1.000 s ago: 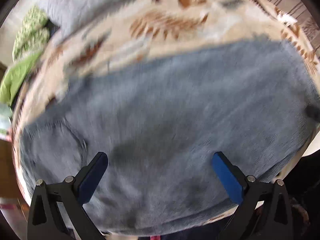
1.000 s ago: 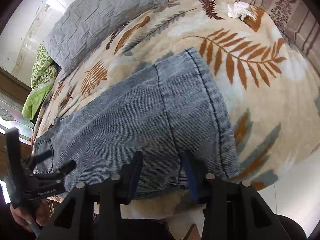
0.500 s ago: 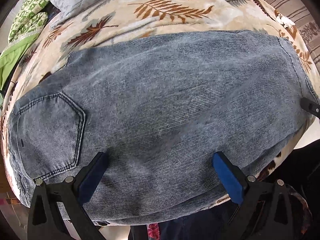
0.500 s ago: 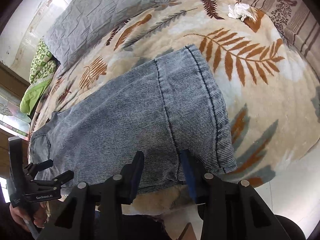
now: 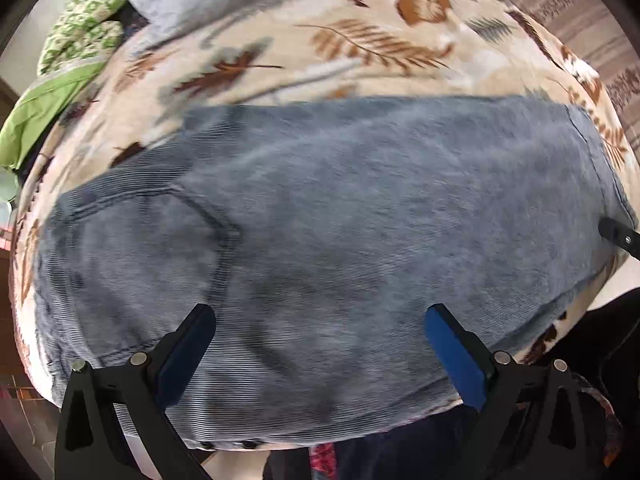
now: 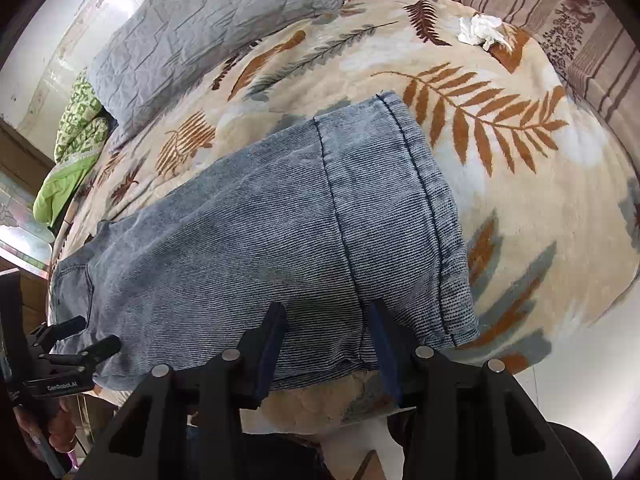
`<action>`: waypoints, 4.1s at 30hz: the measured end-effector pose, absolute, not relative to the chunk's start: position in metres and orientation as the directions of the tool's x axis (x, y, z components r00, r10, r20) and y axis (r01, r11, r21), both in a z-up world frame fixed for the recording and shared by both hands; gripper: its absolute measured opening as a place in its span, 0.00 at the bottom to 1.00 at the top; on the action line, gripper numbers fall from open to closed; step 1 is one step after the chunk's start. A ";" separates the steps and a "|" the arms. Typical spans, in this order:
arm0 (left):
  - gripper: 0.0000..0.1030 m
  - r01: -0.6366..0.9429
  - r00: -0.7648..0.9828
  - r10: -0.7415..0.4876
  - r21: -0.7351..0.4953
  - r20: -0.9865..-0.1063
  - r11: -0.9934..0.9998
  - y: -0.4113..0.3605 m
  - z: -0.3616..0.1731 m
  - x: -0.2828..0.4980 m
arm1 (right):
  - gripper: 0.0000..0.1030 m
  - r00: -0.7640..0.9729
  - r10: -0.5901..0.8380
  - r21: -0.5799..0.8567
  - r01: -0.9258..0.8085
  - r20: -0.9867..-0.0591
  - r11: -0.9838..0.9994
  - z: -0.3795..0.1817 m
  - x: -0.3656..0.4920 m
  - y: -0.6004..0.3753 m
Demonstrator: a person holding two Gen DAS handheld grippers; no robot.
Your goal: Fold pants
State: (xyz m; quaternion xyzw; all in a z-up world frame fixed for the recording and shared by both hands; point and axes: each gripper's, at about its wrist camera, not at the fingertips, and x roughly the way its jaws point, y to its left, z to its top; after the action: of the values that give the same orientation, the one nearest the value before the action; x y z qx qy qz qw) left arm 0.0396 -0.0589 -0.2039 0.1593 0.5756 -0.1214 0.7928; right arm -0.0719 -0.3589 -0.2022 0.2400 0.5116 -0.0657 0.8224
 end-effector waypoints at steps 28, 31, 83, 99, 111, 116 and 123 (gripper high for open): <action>1.00 0.500 0.322 -0.005 0.166 -0.947 0.850 -0.112 -0.216 0.028 | 0.49 0.493 0.232 0.364 0.191 -0.838 0.911 -0.203 -0.061 -0.317; 1.00 0.505 0.308 -0.016 0.150 -0.951 0.850 -0.110 -0.217 0.030 | 0.49 0.492 0.240 0.370 0.186 -0.837 0.910 -0.203 -0.062 -0.319; 1.00 0.310 0.365 0.127 0.249 -0.922 0.917 -0.014 -0.221 0.047 | 0.64 0.467 0.226 0.276 0.042 -0.855 0.960 -0.200 -0.060 -0.270; 1.00 0.363 0.442 0.045 0.225 -0.896 0.904 -0.055 -0.198 0.023 | 0.64 0.627 0.264 0.462 0.174 -0.733 0.870 -0.179 -0.088 -0.320; 1.00 0.446 0.444 -0.110 0.113 -0.889 0.888 -0.128 -0.201 0.035 | 0.64 0.743 0.251 0.651 0.309 -0.621 0.693 -0.174 -0.107 -0.385; 1.00 0.443 0.395 -0.125 0.070 -0.910 0.894 -0.124 -0.224 0.038 | 0.64 0.775 0.215 0.713 0.383 -0.594 0.587 -0.185 -0.129 -0.423; 1.00 0.387 0.415 -0.173 0.001 -0.893 0.922 -0.093 -0.210 0.046 | 0.64 0.790 0.211 0.774 0.443 -0.575 0.452 -0.201 -0.146 -0.454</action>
State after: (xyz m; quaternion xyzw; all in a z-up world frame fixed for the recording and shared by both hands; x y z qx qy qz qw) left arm 0.0465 -0.0930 -0.2096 0.1040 0.5142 -0.1677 0.8346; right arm -0.1457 -0.4536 -0.2008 0.5183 0.3155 -0.0732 0.7915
